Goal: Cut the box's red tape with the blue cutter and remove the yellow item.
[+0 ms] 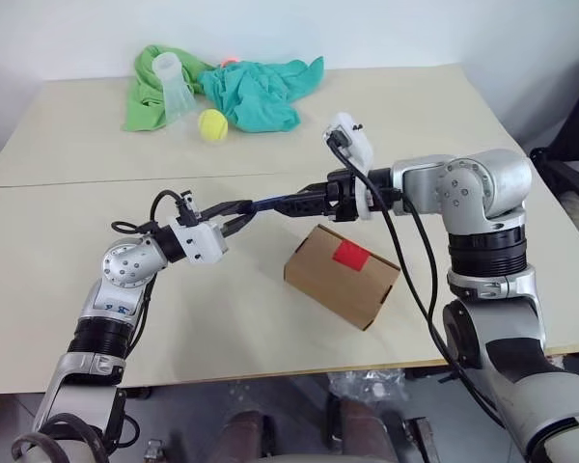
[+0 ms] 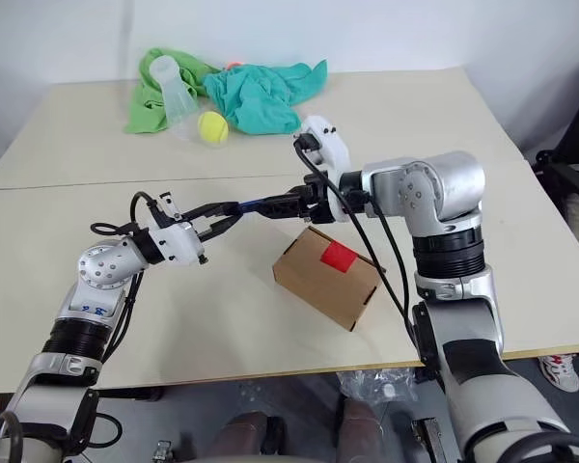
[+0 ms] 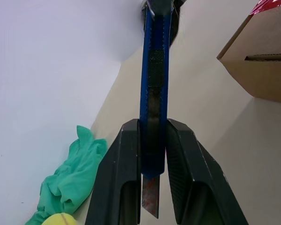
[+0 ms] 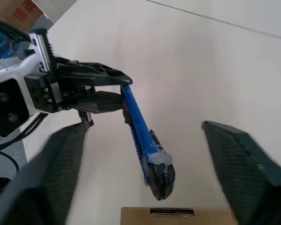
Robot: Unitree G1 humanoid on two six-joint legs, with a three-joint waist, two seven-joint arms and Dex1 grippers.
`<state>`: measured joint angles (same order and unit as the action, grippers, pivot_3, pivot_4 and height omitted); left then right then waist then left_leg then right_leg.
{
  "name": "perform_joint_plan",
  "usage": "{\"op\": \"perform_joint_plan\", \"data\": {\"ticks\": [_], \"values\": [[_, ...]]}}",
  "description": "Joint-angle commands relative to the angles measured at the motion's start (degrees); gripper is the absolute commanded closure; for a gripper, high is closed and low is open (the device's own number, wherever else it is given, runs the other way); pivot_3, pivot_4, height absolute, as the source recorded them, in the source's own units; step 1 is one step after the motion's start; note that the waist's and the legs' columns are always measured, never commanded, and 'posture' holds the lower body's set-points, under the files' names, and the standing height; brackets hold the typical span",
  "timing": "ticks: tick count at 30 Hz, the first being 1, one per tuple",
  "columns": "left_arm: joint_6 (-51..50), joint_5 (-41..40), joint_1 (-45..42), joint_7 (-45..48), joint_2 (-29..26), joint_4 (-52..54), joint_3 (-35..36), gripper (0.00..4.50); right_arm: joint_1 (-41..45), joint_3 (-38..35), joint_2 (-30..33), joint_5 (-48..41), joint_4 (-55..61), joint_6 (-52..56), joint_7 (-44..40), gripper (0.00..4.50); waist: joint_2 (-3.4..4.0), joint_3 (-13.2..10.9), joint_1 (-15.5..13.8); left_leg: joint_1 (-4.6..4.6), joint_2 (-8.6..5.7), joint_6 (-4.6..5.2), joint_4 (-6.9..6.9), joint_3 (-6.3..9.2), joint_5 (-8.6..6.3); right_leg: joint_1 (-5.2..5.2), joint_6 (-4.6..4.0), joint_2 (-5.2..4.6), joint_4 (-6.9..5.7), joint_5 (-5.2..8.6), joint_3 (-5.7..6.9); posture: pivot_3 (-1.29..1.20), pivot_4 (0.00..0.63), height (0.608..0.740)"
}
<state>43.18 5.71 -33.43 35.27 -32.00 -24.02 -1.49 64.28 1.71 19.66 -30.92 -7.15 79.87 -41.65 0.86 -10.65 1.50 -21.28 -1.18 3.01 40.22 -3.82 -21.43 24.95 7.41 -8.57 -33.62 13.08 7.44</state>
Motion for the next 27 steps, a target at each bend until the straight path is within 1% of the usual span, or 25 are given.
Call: {"op": "perform_joint_plan", "data": {"ticks": [1,7,8,14,19,20,21,26,27], "values": [[-0.3,-1.9,-0.9,-1.6,0.5,1.7,0.7,4.06,1.2,0.0,1.0,-0.9,0.8,-1.3,-0.6,1.98,0.00,0.0,0.1,0.00,0.00,0.00,0.00,0.00,0.00,0.00,0.00,0.00,0.00,0.00,0.00,0.00,0.150,0.740],[-0.2,-1.8,-0.7,-1.7,0.2,2.1,0.5,4.06,1.9,-1.7,0.1,-1.4,0.0,-1.8,0.3,4.12,0.00,0.0,0.1,0.01,0.01,0.00,0.00,0.00,0.00,0.00,0.00,0.00,0.00,0.00,0.00,0.00,0.150,0.740],[-0.3,-1.8,-0.7,-1.7,0.2,2.2,0.4,4.06,2.0,-2.0,0.1,-1.7,0.0,-1.9,0.5,4.35,0.00,0.0,0.1,0.01,0.02,0.00,0.00,0.00,0.00,0.00,0.00,0.00,0.00,0.00,0.00,0.00,0.150,0.740],[-0.2,-2.1,-0.1,-1.1,0.0,2.4,0.0,4.06,1.9,-2.0,0.7,-3.0,1.2,-2.3,0.5,4.38,0.00,0.0,0.1,0.01,0.01,0.00,0.03,0.02,0.00,-0.03,0.00,0.00,0.00,0.00,0.00,0.00,0.150,0.740],[-0.3,-2.3,-0.4,-0.6,0.0,2.1,-0.4,4.06,-0.5,1.6,3.3,-2.6,4.7,-6.6,-2.5,4.38,0.00,0.0,0.1,0.02,0.01,0.00,0.03,0.03,0.00,-0.03,0.00,-0.01,0.00,0.00,0.00,0.00,0.150,0.740],[-0.2,-2.4,-0.5,-0.5,0.0,2.0,-0.5,4.06,-0.8,2.0,3.6,-3.0,5.3,-6.6,-3.0,3.67,0.00,0.0,0.1,0.02,0.01,0.00,0.03,0.03,0.00,-0.05,0.00,-0.01,0.01,0.00,0.01,0.00,0.150,0.740],[-0.2,-2.4,-0.6,-0.3,0.0,1.8,-0.5,4.06,-0.9,2.1,3.8,-3.1,5.7,-6.8,-3.1,3.50,0.00,0.0,0.0,0.02,0.01,0.00,0.03,0.03,0.00,-0.05,0.00,-0.01,0.01,0.00,0.02,0.00,0.150,0.740],[0.0,-2.6,-0.9,0.1,0.0,1.4,-0.9,4.06,-0.6,1.3,3.4,-2.4,4.3,-8.2,-1.6,1.83,0.00,0.0,0.1,0.04,0.02,0.00,0.04,0.02,0.00,-0.07,0.00,0.00,0.01,0.00,0.02,0.00,0.150,0.740],[0.1,-2.6,-1.0,0.1,0.1,1.3,-0.9,4.06,-0.5,1.1,3.4,-2.5,4.0,-8.1,-1.5,1.83,0.00,0.0,0.1,0.05,0.02,0.00,0.04,0.02,0.00,-0.07,0.00,0.00,0.01,0.00,0.01,0.00,0.150,0.740]]}}
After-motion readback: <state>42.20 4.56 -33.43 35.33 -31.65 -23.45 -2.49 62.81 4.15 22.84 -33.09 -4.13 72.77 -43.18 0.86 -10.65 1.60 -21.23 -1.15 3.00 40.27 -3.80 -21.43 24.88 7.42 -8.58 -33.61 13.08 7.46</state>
